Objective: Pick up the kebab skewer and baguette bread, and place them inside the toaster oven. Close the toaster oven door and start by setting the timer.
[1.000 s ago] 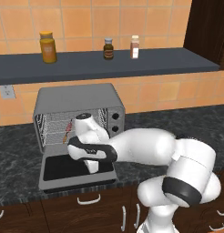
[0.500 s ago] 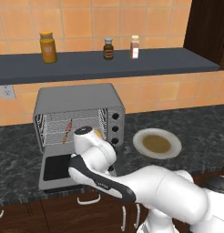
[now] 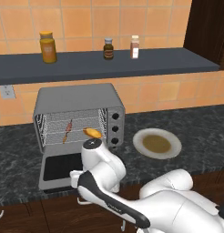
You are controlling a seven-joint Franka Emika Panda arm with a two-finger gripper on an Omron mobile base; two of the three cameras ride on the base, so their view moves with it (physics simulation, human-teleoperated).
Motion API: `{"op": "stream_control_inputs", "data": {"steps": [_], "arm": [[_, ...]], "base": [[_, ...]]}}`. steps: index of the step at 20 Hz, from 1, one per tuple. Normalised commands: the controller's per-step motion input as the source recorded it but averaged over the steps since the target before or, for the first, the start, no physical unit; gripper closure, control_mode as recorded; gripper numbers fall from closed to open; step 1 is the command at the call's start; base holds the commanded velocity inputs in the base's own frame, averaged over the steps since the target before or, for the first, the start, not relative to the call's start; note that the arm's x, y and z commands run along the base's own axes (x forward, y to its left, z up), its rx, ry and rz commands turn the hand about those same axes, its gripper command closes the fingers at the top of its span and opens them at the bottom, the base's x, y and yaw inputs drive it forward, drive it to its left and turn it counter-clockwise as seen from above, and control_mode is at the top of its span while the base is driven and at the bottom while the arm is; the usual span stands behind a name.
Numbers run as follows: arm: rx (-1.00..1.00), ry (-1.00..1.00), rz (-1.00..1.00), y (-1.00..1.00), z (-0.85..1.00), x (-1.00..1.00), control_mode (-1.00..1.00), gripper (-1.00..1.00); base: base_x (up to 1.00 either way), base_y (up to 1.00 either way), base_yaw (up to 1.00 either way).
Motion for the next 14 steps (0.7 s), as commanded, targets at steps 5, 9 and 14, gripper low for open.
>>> {"op": "stream_control_inputs", "data": {"steps": [5,9,14], "arm": [[0.00,0.00,0.14,0.01,-0.38,0.42,-1.00,-1.00],[0.00,0.00,0.11,0.14,-0.38,0.43,-1.00,-1.00],[0.00,0.00,0.11,0.20,-0.33,0.38,-1.00,-1.00]], "base": [[0.00,0.00,0.00],[0.00,0.00,0.00],[0.00,0.00,0.00]]}}
